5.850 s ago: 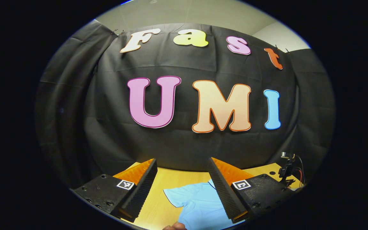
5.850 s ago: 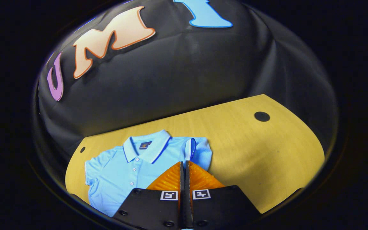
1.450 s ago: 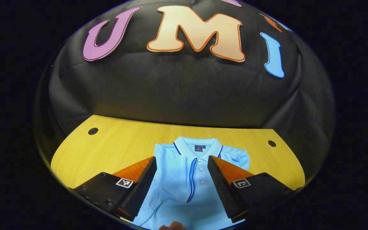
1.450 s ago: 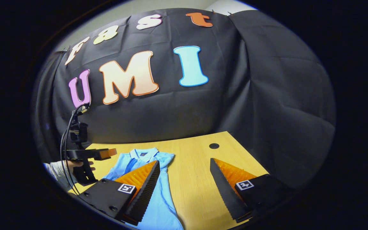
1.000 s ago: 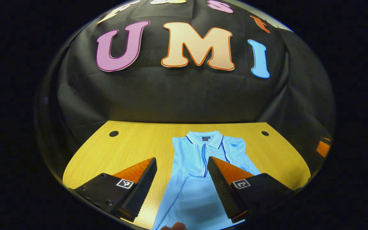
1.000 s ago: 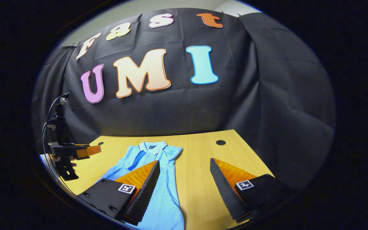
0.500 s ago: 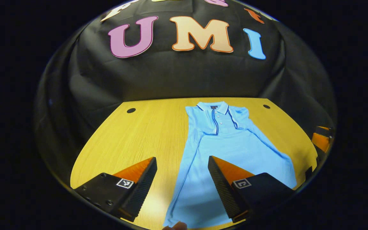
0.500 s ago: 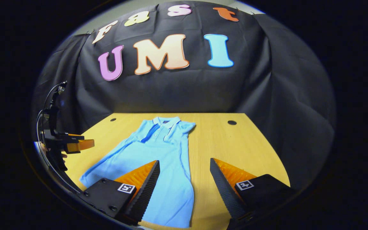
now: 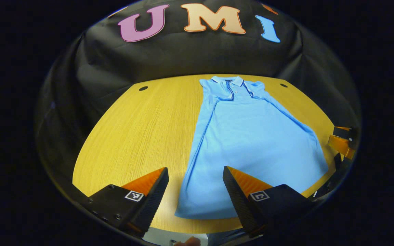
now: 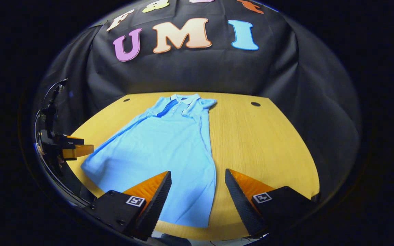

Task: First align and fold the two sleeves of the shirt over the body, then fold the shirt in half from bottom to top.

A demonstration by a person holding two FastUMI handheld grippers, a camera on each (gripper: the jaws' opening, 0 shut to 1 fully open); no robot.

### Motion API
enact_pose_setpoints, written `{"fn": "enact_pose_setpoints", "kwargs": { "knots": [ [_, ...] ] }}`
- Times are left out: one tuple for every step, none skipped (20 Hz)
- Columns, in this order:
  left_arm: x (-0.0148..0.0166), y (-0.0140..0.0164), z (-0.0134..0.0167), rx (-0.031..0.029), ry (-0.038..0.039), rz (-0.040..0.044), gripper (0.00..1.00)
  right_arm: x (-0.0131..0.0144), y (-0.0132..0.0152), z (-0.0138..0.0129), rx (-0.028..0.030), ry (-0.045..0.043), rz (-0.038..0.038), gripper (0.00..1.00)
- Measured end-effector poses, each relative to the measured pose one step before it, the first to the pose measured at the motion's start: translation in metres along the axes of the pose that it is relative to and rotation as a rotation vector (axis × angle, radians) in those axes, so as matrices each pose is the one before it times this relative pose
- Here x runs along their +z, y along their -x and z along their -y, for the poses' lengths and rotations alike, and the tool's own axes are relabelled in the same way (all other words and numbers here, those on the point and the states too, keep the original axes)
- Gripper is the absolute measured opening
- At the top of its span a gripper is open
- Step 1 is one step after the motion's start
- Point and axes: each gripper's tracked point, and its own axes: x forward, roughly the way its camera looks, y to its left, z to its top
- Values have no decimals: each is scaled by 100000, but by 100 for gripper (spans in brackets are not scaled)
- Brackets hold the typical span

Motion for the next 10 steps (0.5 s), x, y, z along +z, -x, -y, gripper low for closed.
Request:
{"fn": "enact_pose_setpoints", "kwargs": {
  "knots": [
    [-655,-2,-6,314,-1103,-739,96,-1044,76,16,-570,1404,-1978,98],
    [-714,-37,47,46,-1451,-918,96,-1099,-112,-197,111,1206,-2348,98],
    [-677,-81,94,322,-1477,-1175,96,-905,63,-168,195,754,-2002,94],
    [-683,-199,-170,-2,-1079,-1280,96,-757,-49,-134,132,854,-1629,98],
    [-586,-58,67,91,-709,-1294,95,-559,-34,-129,33,575,-1418,94],
    [-740,84,297,-181,-454,-1079,95,-673,95,-249,279,227,-1649,98],
    [-622,81,229,-314,-88,-1360,97,-569,-266,-295,217,133,-971,94],
    [-539,21,59,150,-250,-998,97,-418,-235,-118,-237,586,-1148,99],
    [477,-16,-64,567,33,3138,98,-664,-75,-1,-634,953,-1575,98],
    [-290,-42,177,-161,-194,-1144,98,-537,-187,83,-1225,1315,-1624,94]
  ]
}}
